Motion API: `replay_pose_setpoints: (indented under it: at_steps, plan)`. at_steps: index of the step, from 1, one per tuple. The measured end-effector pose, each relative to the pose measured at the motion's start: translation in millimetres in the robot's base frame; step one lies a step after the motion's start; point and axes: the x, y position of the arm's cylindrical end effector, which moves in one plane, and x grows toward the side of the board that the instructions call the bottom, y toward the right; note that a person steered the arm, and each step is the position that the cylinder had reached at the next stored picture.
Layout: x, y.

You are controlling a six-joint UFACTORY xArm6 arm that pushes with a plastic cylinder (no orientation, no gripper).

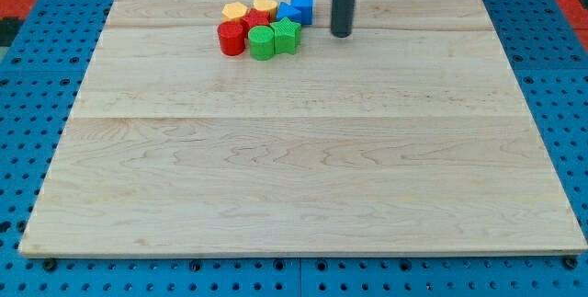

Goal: Move your arm to the right of the blue cube

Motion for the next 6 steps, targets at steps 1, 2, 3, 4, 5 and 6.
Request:
replay_pose_setpoints:
  at_steps: [1, 2, 3, 4, 5, 6]
  plan:
    - [-32.3, 19.0]
    - [-70.3, 21.1]
    - [-82.7, 2.0]
    - [-81.0, -10.5]
    - [-78.3, -12.6]
    - [-64.0, -12.6]
